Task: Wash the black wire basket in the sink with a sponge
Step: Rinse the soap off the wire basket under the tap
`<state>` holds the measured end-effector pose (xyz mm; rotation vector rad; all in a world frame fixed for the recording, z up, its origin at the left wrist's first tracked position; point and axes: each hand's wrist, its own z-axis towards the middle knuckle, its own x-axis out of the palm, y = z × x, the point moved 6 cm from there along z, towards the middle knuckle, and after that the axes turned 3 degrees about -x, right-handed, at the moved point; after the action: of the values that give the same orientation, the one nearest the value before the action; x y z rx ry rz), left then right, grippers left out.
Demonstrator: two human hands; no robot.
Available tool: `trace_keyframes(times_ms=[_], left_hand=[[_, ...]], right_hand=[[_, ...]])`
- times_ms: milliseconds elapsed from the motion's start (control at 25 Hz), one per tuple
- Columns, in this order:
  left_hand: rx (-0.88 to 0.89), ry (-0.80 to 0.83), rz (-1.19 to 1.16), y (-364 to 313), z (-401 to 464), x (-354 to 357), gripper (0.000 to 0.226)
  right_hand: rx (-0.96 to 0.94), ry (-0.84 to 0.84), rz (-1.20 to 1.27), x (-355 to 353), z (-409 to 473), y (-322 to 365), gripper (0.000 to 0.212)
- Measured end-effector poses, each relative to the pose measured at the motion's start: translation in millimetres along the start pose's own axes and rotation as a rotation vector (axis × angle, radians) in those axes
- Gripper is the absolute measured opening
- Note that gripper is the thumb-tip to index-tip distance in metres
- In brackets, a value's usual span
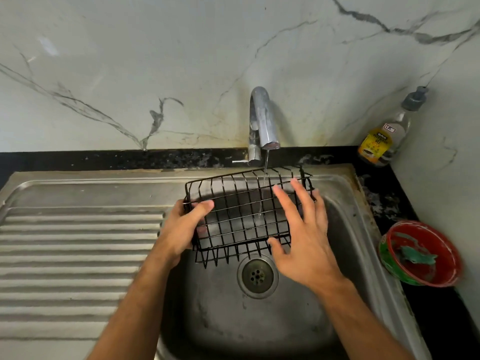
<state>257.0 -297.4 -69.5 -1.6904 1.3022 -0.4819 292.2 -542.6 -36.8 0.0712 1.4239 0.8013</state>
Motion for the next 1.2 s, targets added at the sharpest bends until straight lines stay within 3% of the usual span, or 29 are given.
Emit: trace_keyframes(times_ms=[120, 200, 320, 440, 560, 640, 760, 880, 1040, 1120, 1200], left_hand=[[0.124, -0.075, 0.067, -9.5, -0.2, 2.0, 0.061], [0.243, -0.137, 0.129, -22.2, -10.7, 13.0, 0.065], [0.335, -0.232, 0.178, -30.8, -20.3, 16.6, 0.079], [0.389, -0.300, 0.215, -41.8, -20.2, 3.8, 0.080], [0.445, -0.287, 0.364, -49.5, -20.1, 7.4, 0.083], [0.488, -0.264, 0.381, -47.6, -20.1, 12.8, 0.073], [0.534, -0.224, 0.372, -41.5, -20.1, 17.9, 0.062], [0.489, -0.249, 0.311, -38.7, -24.2, 7.5, 0.077], [0.371, -0.219, 0.155, -21.5, -16.5, -5.8, 0.083], [0.342, -0.214, 0.129, -15.0, -13.5, -4.5, 0.084], [0.305, -0.215, 0.085, -7.1, -12.7, -1.6, 0.084]], right_hand=[[0.058, -0.130, -0.009, -19.2, 15.5, 20.2, 0.084], [0.096, -0.082, -0.093, -20.6, 37.0, 45.2, 0.075], [-0.133, -0.022, -0.271, -13.7, 54.7, 78.6, 0.070], [-0.248, 0.051, -0.186, -20.7, 68.7, 52.1, 0.060], [-0.105, 0.153, -0.135, -21.6, 68.5, 38.9, 0.073], [-0.069, 0.206, -0.202, -11.3, 60.7, 67.5, 0.077], [-0.267, 0.164, -0.202, -0.7, 51.2, 104.8, 0.070], [-0.318, 0.173, -0.168, -11.1, 60.8, 73.3, 0.065], [-0.034, 0.162, -0.253, -21.9, 66.5, 8.1, 0.066], [0.154, 0.050, -0.088, -20.2, 65.6, -0.6, 0.067], [0.324, -0.170, 0.224, -20.8, 60.0, 0.9, 0.066]])
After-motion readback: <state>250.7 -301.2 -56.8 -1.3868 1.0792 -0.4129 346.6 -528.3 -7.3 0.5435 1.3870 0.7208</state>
